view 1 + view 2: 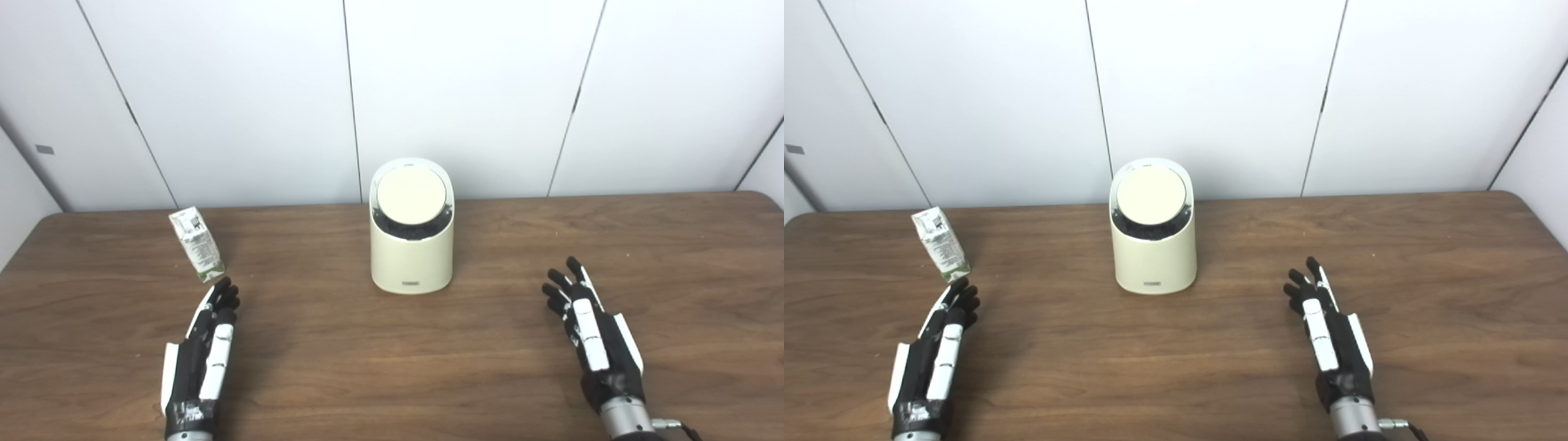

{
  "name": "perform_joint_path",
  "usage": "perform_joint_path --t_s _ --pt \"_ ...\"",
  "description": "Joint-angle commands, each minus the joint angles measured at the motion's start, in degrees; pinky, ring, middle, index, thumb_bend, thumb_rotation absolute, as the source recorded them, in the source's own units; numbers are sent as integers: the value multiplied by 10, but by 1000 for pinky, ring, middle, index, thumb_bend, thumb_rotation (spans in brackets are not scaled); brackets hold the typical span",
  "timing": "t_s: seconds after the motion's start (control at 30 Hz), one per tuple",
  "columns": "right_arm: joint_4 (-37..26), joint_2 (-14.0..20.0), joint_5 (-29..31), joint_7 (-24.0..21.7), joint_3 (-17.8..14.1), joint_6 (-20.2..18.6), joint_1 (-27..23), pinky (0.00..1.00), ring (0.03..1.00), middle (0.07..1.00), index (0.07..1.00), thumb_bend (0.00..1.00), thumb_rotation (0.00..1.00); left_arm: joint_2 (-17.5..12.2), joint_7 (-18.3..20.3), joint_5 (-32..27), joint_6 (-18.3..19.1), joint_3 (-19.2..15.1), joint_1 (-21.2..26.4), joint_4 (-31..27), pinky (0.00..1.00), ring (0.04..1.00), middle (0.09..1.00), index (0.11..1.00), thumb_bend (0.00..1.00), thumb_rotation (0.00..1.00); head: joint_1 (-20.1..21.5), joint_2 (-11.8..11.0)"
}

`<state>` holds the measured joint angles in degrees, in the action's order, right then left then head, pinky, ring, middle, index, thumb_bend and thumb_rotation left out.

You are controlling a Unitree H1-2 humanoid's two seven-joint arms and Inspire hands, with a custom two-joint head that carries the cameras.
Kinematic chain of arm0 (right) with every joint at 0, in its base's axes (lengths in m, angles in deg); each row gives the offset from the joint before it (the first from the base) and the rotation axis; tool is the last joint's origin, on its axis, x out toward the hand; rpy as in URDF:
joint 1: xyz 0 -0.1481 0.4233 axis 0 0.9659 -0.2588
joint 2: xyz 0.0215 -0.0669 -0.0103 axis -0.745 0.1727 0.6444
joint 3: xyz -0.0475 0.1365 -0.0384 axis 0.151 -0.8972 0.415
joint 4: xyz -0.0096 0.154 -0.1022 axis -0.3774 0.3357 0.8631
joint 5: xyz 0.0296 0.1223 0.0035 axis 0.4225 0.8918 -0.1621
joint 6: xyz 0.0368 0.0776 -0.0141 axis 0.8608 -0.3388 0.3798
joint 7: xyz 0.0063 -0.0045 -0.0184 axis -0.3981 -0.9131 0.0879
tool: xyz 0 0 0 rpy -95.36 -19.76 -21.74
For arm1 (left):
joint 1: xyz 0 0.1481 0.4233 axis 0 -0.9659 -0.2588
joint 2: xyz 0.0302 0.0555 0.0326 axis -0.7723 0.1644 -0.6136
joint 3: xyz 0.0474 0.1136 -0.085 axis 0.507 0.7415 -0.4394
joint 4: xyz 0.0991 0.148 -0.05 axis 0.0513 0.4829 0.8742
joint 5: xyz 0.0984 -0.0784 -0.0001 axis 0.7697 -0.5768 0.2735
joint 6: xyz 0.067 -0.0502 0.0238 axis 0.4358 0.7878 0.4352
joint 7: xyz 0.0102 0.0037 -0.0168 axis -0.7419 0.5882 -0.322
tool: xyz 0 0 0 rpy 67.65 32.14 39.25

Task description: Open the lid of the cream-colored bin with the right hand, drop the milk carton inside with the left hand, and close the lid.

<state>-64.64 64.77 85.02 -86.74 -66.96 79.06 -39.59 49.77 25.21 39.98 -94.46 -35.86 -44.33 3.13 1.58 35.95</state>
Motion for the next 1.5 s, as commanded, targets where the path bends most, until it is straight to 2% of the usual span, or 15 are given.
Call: perform_joint_path --t_s 0.0,0.6,0.67,0.73,0.8,0.87,0.9,0.97,1.03,1.17,1.33,1.47 --pt "-9 1 3 -3 0 17 -10 917 888 912 966 518 919 3 -1 2 -7 4 -11 20 908 895 899 946 473 825 0 2" --pt "-16 2 2 -3 1 14 -10 887 876 902 961 527 905 4 -1 0 -3 4 -11 14 907 895 898 949 469 823 4 0" --pt "-30 2 -2 -2 3 6 -10 862 865 892 953 515 798 4 -1 1 1 4 -13 8 900 891 896 945 468 823 6 0" --pt "-49 5 -23 -2 13 0 -11 789 844 878 934 590 581 2 0 4 0 5 -16 6 902 895 900 947 469 827 9 -2" --pt "-64 5 -42 0 21 -5 -14 748 832 869 924 648 513 0 1 6 -5 6 -19 6 902 895 900 946 469 827 9 -8" --pt "-79 5 -67 3 30 -16 -21 744 832 861 904 716 517 -1 2 8 -11 8 -22 7 900 890 899 949 488 835 7 -11" --pt "-81 6 -79 5 33 -21 -32 746 832 860 901 725 521 -2 1 13 -13 9 -24 7 899 889 899 949 491 835 5 -14" --pt "-80 6 -86 4 34 -26 -49 831 851 867 907 740 492 -2 -1 19 -14 11 -27 5 890 878 888 944 493 839 2 -19" --pt "-69 13 -88 -3 35 -24 -79 863 874 884 914 758 479 2 -5 25 -4 12 -31 -3 877 872 883 939 498 836 1 -25" --pt "-65 20 -107 -9 45 -49 -136 856 896 892 887 822 452 6 -8 30 -3 11 -35 -6 848 860 873 928 502 840 1 -27" --pt "-63 18 -164 -8 72 -109 -213 831 883 880 880 853 432 9 -6 32 -4 14 -38 -6 859 860 872 928 509 848 4 -36" --pt "-38 17 -177 -7 79 -122 -258 884 921 905 900 860 416 11 -7 40 -2 16 -41 -9 870 865 872 929 512 856 1 -35"
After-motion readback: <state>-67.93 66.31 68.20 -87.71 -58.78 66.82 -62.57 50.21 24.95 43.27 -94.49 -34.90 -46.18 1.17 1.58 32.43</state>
